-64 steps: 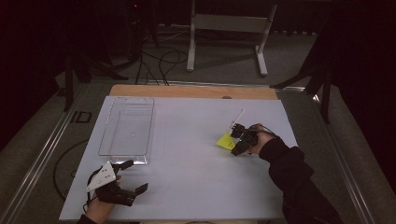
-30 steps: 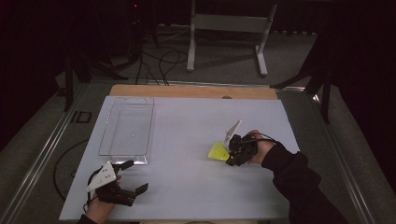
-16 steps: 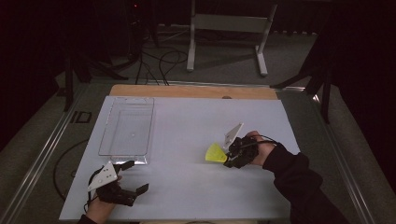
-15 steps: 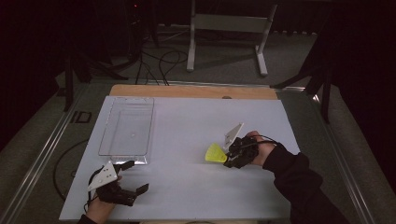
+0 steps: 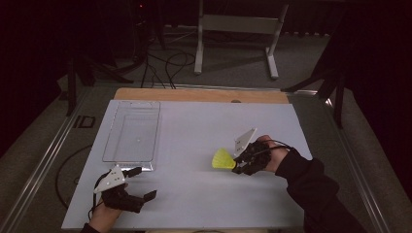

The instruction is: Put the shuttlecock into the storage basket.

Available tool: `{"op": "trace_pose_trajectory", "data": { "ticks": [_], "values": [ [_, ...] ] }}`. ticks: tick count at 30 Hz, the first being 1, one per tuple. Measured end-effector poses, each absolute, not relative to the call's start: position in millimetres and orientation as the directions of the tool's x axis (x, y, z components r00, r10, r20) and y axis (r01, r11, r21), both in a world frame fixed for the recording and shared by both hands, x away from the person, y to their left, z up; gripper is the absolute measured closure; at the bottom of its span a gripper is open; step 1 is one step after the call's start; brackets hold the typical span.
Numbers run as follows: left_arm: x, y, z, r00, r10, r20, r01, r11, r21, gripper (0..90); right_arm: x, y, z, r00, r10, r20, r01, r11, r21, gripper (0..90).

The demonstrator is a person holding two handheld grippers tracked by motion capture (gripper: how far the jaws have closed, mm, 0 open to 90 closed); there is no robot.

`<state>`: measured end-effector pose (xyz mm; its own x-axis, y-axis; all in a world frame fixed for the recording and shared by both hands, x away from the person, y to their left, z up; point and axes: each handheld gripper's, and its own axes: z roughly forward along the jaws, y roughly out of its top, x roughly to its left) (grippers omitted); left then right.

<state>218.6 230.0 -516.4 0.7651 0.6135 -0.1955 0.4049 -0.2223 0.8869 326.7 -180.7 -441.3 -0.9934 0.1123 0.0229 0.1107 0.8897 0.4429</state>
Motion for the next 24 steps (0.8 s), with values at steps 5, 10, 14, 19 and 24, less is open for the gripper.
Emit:
{"op": "trace_pose_trajectory", "data": {
  "ticks": [5,10,14,19,24],
  "values": [
    [222,229,-502,0.765,0.613,-0.200,0.415,-0.232,0.880,0.0,326,-181,-438,-0.994,0.106,0.014,0.101,0.891,0.442,65.3],
    [228,226,-483,0.784,0.588,-0.199,0.417,-0.261,0.870,0.0,324,-182,-433,-0.995,0.099,-0.001,0.088,0.890,0.447,65.3],
    [234,223,-469,0.800,0.558,-0.220,0.426,-0.270,0.864,0.0,323,-183,-432,-0.995,0.096,-0.009,0.082,0.894,0.441,65.3],
    [244,217,-452,0.813,0.537,-0.226,0.427,-0.286,0.858,0.0,321,-182,-432,-0.995,0.094,-0.009,0.081,0.898,0.432,65.3],
    [253,208,-439,0.813,0.526,-0.249,0.452,-0.301,0.840,0.0,320,-179,-434,-0.996,0.084,-0.003,0.074,0.901,0.427,65.3]
  ]
}}
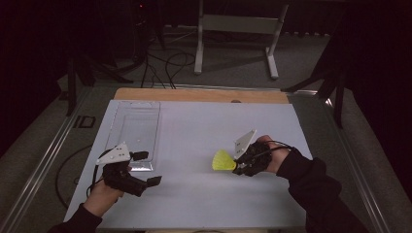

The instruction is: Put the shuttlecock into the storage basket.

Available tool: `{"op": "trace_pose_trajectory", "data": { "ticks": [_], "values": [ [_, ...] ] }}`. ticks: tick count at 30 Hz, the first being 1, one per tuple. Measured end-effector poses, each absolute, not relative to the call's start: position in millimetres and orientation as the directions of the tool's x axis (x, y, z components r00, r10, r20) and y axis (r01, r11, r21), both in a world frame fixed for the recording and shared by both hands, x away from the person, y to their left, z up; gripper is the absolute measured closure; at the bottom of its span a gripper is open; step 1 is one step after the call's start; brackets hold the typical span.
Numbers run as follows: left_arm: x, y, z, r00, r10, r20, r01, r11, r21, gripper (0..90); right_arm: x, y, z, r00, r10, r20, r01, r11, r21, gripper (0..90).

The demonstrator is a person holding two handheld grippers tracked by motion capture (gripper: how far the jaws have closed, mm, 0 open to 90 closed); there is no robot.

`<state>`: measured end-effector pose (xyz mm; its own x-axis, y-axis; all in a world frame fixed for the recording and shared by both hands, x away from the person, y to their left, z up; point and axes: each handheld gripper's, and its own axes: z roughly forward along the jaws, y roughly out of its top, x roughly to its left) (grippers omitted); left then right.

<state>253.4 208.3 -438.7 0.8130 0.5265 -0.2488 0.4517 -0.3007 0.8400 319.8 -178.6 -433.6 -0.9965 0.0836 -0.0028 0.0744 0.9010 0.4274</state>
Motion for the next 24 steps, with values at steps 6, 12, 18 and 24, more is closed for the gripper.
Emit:
{"op": "trace_pose_trajectory", "data": {
  "ticks": [6,12,18,24],
  "values": [
    [266,196,-427,0.801,0.514,-0.306,0.508,-0.316,0.801,0.0,318,-173,-434,-0.998,0.062,-0.003,0.055,0.903,0.427,65.3],
    [278,187,-416,0.785,0.505,-0.358,0.554,-0.316,0.770,0.0,317,-169,-434,-0.999,0.050,0.003,0.046,0.897,0.440,65.3],
    [289,173,-406,0.787,0.487,-0.379,0.572,-0.345,0.744,0.0,315,-167,-434,-0.999,0.041,0.003,0.038,0.896,0.442,65.3],
    [301,158,-402,0.773,0.494,-0.398,0.601,-0.371,0.708,0.0,314,-163,-433,-1.000,0.031,0.002,0.029,0.898,0.440,65.3]
  ]
}}
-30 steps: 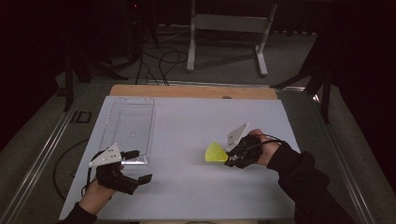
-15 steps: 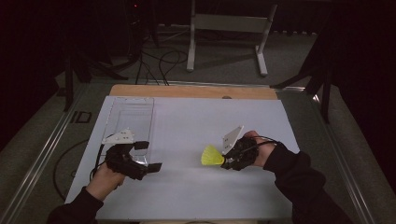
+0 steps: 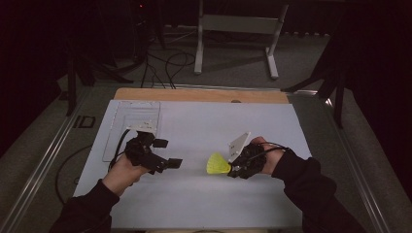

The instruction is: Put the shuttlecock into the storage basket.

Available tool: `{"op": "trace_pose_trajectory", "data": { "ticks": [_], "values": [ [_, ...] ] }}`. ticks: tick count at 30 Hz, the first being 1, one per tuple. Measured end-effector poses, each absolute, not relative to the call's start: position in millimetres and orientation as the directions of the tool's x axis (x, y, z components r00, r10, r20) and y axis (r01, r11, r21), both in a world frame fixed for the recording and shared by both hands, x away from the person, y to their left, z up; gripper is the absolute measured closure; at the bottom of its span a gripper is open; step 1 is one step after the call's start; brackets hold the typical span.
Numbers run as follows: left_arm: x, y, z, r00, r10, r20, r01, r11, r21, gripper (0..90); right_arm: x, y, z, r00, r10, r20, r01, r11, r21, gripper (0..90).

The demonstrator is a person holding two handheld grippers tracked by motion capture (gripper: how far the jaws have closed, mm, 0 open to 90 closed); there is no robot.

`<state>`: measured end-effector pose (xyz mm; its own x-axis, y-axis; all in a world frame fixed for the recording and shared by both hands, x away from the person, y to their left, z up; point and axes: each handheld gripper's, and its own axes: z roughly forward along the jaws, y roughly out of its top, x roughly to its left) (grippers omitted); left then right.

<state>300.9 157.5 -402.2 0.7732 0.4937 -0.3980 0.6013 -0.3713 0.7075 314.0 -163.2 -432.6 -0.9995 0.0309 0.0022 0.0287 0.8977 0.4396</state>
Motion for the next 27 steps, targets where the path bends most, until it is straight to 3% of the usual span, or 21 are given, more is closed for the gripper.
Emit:
{"op": "trace_pose_trajectory", "data": {
  "ticks": [20,23,27],
  "values": [
    [328,102,-409,0.765,0.438,-0.472,0.641,-0.454,0.619,2.3,312,-154,-429,-1.000,0.001,0.001,0.001,0.898,0.439,65.3],
    [331,99,-411,0.763,0.432,-0.481,0.645,-0.459,0.611,4.5,312,-153,-428,-1.000,0.001,0.000,0.001,0.898,0.441,65.3],
    [335,94,-415,0.758,0.430,-0.490,0.651,-0.460,0.604,15.2,312,-151,-426,-1.000,-0.007,-0.002,-0.007,0.896,0.443,65.3]
  ]
}}
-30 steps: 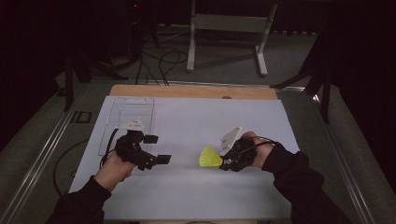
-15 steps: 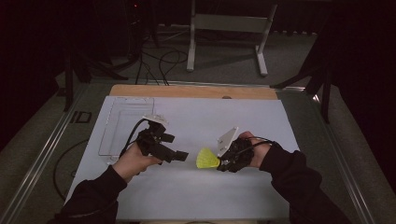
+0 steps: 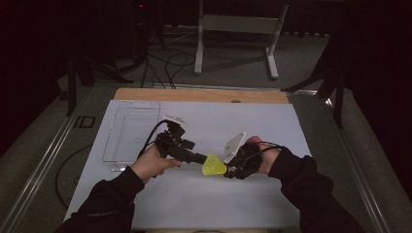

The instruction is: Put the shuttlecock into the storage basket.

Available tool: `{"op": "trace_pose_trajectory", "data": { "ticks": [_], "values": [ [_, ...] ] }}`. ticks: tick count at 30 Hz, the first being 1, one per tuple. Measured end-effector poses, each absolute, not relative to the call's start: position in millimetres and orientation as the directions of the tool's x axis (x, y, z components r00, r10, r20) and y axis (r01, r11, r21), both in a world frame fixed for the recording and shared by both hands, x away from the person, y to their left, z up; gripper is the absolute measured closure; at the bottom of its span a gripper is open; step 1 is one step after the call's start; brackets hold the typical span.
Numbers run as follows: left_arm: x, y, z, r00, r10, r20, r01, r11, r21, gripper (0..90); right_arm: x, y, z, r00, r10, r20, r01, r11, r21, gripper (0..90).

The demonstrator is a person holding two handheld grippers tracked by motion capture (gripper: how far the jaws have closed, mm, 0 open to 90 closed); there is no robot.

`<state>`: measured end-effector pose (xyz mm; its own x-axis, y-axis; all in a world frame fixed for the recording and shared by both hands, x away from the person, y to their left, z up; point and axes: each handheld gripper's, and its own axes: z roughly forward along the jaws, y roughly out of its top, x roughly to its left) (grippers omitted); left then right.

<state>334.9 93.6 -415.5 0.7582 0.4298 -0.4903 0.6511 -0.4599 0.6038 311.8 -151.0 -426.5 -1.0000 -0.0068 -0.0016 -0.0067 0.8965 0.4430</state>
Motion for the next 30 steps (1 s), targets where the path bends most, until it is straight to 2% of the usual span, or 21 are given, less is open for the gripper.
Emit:
{"op": "trace_pose_trajectory", "data": {
  "ticks": [4,6,7,8,13,21,30],
  "values": [
    [337,88,-421,0.759,0.419,-0.498,0.651,-0.476,0.592,21.5,312,-150,-427,-1.000,-0.008,0.000,-0.007,0.897,0.443,65.3],
    [338,86,-424,0.761,0.419,-0.494,0.648,-0.483,0.589,29.3,312,-150,-426,-1.000,-0.012,-0.002,-0.011,0.897,0.442,65.3],
    [338,86,-426,0.763,0.406,-0.503,0.646,-0.486,0.588,38.1,312,-150,-426,-1.000,-0.014,-0.004,-0.014,0.897,0.442,65.3],
    [339,85,-428,0.764,0.400,-0.506,0.645,-0.491,0.585,38.1,312,-150,-426,-1.000,-0.014,-0.004,-0.014,0.897,0.442,65.3],
    [341,81,-437,0.764,0.378,-0.523,0.643,-0.514,0.568,52.8,311,-149,-426,-1.000,-0.018,-0.008,-0.019,0.897,0.441,65.3],
    [344,74,-448,0.758,0.340,-0.557,0.641,-0.547,0.538,62.6,311,-148,-426,-1.000,-0.021,-0.011,-0.023,0.895,0.446,65.3],
    [344,68,-452,0.759,0.303,-0.577,0.628,-0.578,0.521,83.3,311,-146,-429,-0.999,-0.036,-0.005,-0.035,0.897,0.440,65.2]
  ]
}}
